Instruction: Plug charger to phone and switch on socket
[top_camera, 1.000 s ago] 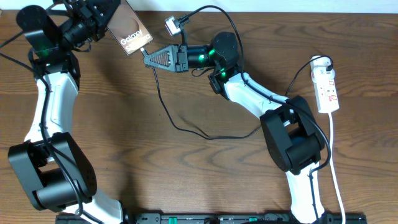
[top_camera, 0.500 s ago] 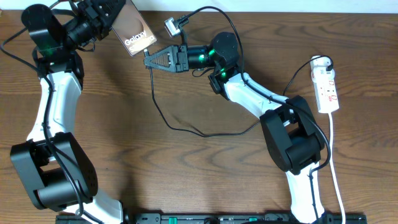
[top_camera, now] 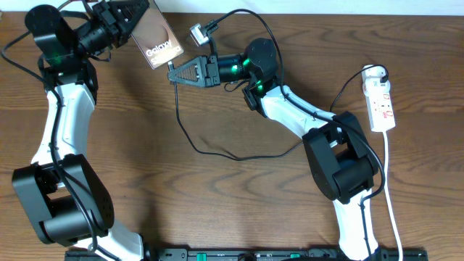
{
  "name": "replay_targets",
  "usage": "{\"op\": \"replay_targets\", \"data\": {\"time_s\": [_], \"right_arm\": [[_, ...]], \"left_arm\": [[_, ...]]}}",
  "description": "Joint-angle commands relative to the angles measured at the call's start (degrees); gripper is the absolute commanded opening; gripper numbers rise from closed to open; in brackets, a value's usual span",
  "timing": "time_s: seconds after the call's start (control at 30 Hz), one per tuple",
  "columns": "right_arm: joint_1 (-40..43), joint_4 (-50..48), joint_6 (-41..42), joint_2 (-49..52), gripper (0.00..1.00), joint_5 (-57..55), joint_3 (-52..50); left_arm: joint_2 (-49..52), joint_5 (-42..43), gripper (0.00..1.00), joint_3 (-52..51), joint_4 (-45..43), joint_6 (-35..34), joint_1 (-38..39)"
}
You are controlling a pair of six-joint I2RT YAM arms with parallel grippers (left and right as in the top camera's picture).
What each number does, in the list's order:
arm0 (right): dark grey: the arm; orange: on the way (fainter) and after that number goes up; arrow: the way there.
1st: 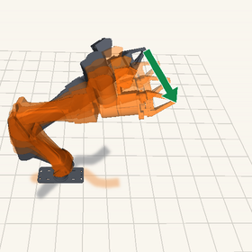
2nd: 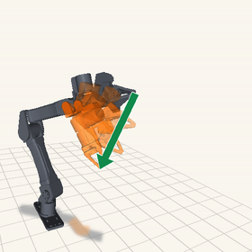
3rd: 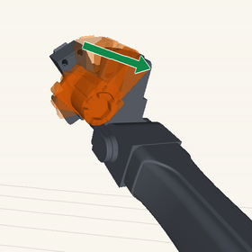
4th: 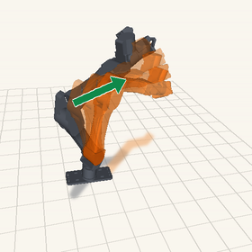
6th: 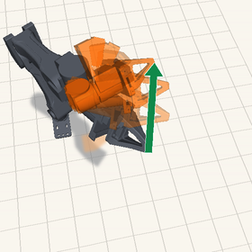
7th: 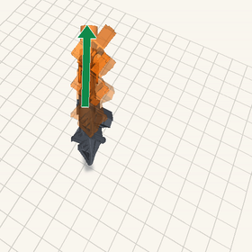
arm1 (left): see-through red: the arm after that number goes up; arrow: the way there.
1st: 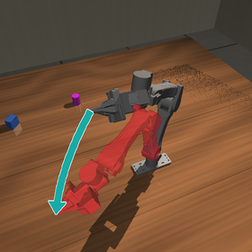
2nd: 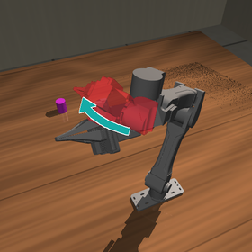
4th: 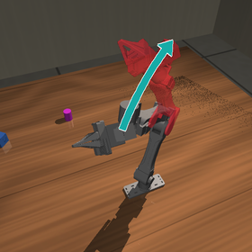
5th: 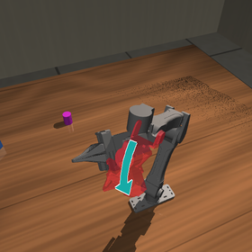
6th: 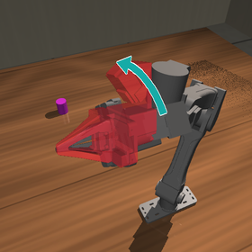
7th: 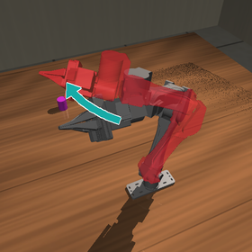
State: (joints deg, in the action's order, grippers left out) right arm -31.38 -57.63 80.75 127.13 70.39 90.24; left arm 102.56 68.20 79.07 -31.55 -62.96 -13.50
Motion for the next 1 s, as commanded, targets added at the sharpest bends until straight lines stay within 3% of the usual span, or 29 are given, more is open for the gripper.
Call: {"op": "replay_targets", "data": {"time_s": [0.0,0.3,0.97], "right_arm": [[0.74,-0.24,0.37,0.2,0.01,-4.83,0.81],[1.18,-0.24,-0.22,0.2,0.01,-3.43,0.81],[0.96,-0.22,-0.22,0.2,0.01,-7.1,0.81]], "left_arm": [[-0.66,9.77,0.07,0.13,-0.28,0.79,0.46],[-0.66,13.9,0.08,0.13,-0.24,0.72,-2.62],[-0.66,13.22,0.07,-0.07,-0.26,1.09,-0.02]]}}
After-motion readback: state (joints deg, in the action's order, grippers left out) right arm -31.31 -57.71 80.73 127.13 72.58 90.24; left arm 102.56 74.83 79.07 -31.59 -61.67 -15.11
